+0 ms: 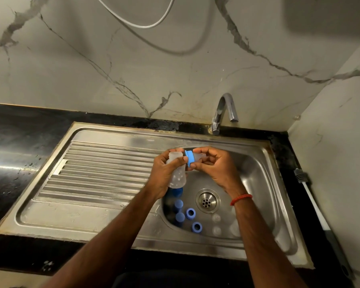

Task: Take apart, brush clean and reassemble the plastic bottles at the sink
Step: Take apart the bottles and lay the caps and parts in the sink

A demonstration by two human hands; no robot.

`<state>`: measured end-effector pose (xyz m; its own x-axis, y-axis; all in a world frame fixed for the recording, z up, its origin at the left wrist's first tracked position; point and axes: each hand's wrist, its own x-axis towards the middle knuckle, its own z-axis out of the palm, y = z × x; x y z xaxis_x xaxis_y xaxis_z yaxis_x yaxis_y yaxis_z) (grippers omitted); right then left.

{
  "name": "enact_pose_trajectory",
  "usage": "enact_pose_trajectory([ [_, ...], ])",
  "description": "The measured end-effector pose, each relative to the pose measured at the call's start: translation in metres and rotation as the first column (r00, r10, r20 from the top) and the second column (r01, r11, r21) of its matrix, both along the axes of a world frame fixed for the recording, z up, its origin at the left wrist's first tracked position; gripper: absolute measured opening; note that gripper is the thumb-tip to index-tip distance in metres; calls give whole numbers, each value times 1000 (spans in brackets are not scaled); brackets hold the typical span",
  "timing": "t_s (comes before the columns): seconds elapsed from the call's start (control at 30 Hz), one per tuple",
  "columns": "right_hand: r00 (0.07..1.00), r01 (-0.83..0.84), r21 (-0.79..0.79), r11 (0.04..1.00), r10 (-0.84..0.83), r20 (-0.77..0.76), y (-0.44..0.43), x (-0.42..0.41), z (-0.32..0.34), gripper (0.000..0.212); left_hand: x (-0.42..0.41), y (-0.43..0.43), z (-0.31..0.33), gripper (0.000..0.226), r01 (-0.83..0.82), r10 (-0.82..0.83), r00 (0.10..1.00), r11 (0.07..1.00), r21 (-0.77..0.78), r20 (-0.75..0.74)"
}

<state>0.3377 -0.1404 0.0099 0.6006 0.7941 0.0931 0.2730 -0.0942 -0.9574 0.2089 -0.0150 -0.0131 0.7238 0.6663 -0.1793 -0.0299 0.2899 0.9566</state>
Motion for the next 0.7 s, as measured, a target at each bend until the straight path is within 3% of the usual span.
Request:
enact_pose_trajectory([
  [0.27,995,36,24,999,-38,92,3,-1,2,32,-1,-8,6,36,-11,11,1000,999,37,21],
  [0.37,990,41,28,999,-44,137,3,-2,5,32,1,-10,4,30,-84,85,996,993,89,-10],
  [0.5,991,73,88,993,-82,108,1,-5,13,32,1,-12,2,48,-78,77,996,997,12,37],
  [0.7,996,5,81,997,-13,89,-6,0,20,27,5,-17,1,41,-68,71,994,997,-44,82],
])
